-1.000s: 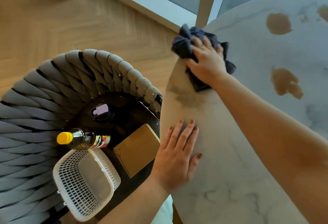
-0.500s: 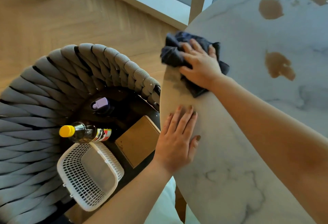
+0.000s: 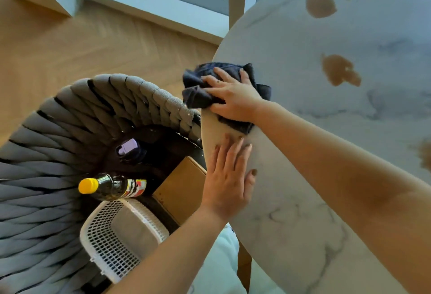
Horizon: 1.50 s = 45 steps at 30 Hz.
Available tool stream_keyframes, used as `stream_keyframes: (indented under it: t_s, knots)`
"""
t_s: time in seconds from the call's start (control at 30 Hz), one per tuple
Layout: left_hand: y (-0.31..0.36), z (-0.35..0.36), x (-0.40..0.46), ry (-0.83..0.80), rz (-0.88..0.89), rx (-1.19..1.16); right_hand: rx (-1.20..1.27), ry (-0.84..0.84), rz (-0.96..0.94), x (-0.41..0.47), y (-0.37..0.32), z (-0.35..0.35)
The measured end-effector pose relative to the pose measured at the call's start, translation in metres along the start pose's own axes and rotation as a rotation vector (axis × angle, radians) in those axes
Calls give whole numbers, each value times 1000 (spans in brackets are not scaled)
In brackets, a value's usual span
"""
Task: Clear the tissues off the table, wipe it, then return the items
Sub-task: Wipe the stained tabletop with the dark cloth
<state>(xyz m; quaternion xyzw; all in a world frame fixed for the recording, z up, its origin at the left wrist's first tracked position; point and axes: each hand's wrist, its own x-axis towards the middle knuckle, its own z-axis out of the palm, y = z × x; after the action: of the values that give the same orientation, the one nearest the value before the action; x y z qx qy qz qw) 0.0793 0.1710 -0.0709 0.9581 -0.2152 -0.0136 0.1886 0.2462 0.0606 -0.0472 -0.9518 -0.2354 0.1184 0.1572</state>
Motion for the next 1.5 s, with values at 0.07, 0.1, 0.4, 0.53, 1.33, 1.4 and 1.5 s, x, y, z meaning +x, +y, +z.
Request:
stream_keyframes:
  t_s: [0.07, 0.1, 0.4, 0.53, 1.33, 1.4, 1.5]
  knots:
    - [0, -2, 0, -7, 26, 2, 48, -23, -147, -28, -6, 7]
    - [0, -2, 0, -1, 45, 0, 92, 2, -160, -43, 1, 7]
    - [-5, 4, 0, 122, 72, -62, 48, 169, 385, -18, 42, -10]
    - [-9, 7, -3, 231, 45, -142, 60, 119, 219, -77, 1, 14]
    - [6, -5, 5, -65, 10, -61, 137, 319, 943, -223, 13, 38]
    - [12, -9, 11, -38, -17, -130, 105, 303, 739, -226, -21, 54]
    - [18, -8, 22, -46, 44, -144, 6, 265, 527, -285, -52, 82]
